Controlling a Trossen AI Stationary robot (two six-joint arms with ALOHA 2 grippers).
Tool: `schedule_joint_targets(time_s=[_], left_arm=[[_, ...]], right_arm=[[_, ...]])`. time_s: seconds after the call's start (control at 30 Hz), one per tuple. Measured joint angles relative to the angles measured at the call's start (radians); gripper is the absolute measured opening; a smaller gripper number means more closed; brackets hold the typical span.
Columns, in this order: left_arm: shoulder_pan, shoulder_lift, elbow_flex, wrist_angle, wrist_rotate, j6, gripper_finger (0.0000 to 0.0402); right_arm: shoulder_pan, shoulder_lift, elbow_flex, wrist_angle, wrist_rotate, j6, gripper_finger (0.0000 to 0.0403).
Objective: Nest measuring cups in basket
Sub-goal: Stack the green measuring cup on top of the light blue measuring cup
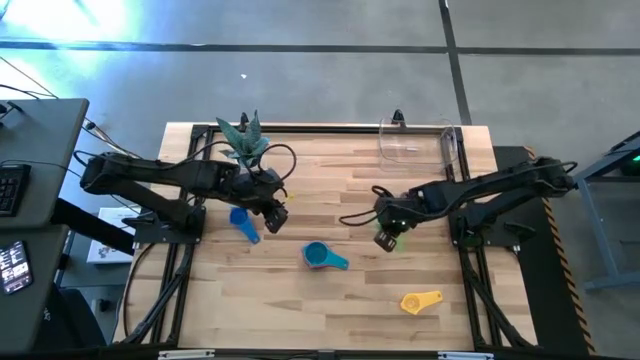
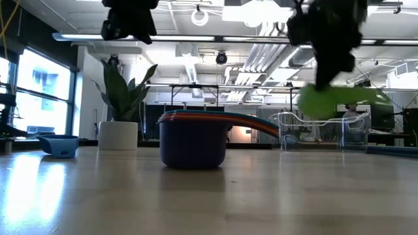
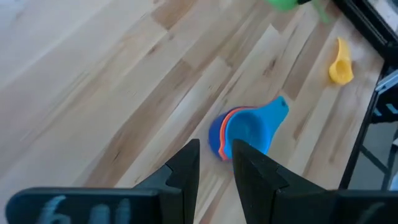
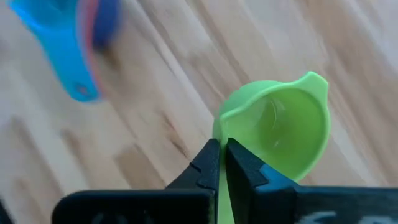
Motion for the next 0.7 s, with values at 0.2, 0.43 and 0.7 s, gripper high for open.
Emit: schedule_joint_targets(time_s=[0.2, 0.43, 0.7], left_arm=[[0.000, -0.066, 0.000, -0.055, 0.000, 0.000, 0.0085], [0.000, -0.150, 0.000, -0.080, 0.000, -0.008, 0.0085], [0.000, -0.223, 0.000, -0.179, -0.016, -0.034, 0.0085]], right_arm=[[0.011, 0.030, 0.174, -0.002, 0.050, -0.070, 0.0001], [0.011, 0.173, 0.379, -0.028, 0.052, -0.185, 0.0001], [0.026, 0.380, 0.623, -0.075, 0.045, -0.307, 0.0001]])
